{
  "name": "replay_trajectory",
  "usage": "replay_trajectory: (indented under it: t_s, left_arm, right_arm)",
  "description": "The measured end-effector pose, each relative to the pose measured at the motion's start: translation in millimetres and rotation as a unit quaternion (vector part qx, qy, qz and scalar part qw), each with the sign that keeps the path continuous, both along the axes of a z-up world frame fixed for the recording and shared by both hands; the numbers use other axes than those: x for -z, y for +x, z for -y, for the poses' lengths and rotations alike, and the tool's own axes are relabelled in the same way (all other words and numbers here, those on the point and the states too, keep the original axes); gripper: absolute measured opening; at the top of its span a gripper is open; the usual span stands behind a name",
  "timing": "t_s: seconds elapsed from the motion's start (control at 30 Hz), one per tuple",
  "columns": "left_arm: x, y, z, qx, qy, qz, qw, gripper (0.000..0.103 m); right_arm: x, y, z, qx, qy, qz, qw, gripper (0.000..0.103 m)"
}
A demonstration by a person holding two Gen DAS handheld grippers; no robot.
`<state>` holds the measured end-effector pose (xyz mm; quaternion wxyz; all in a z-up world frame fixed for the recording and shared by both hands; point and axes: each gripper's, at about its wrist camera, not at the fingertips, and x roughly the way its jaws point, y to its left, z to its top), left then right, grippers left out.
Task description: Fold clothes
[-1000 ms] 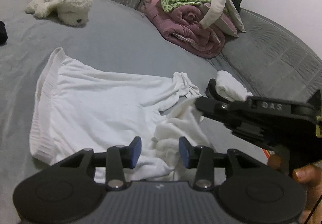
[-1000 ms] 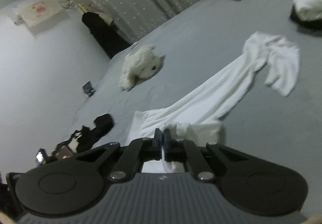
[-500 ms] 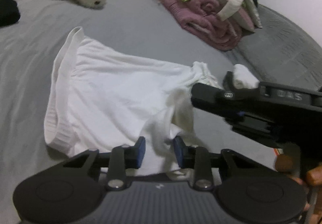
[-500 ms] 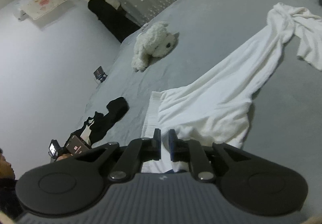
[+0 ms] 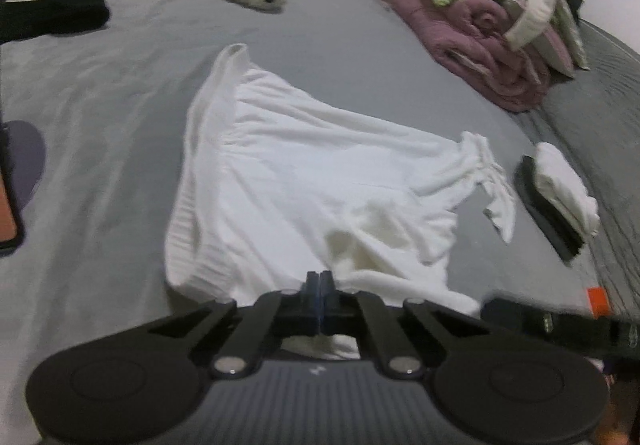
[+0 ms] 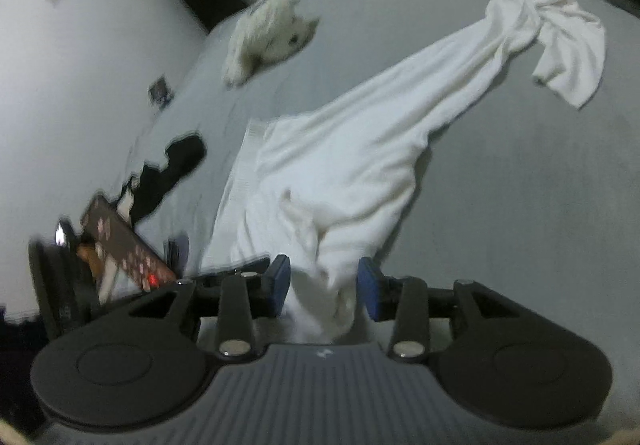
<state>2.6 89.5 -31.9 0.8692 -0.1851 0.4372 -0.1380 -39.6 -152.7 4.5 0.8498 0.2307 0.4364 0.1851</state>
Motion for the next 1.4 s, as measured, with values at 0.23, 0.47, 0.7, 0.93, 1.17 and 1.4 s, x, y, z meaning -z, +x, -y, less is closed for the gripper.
replay_trajectory:
  t_s: [0.23,0.47,0.7,0.93,1.17,1.4]
  left_arm:
    - [-0.5,1.3,-4.3,-0.013,0.0,-0.003,0.9999,0.0]
    - [3.9,2.9,-6.5,-0.016,0.008,-0.006,0.9998,0.0]
    - [5.9,4.9,-11.2,-0.021,0.009,-0.008,0.9997,0.001]
    - [6.6,5.6,-13.6,-0.025,0.012,-0.009,0.9996,0.002]
    - [6.2,4.8,-12.1,-0.024,0.023,-0.005,0.9994,0.002]
    - [6.1,4.5,-11.8,-0.024,0.026,-0.004,0.9994,0.002]
  right_arm:
    - [9.5,-9.0,-23.5,-0.06,-0.051,-0.006,0.997,0.054]
    - [25.8,-5.6,-52.6,-0.061,-0.124,0.02,0.99,0.042]
    - [11.4,-12.5,-48.4,-0.054,-0.166,0.061,0.983,0.014]
    - [-14.0,-25.6,-23.4,0.011,-0.226,0.11,0.968,0.012]
    - [-29.0,-38.0,-6.3,0.075,-0.336,0.154,0.926,0.012]
    - [-28.7,-39.3,18.8,0.127,-0.426,0.159,0.882,0.012]
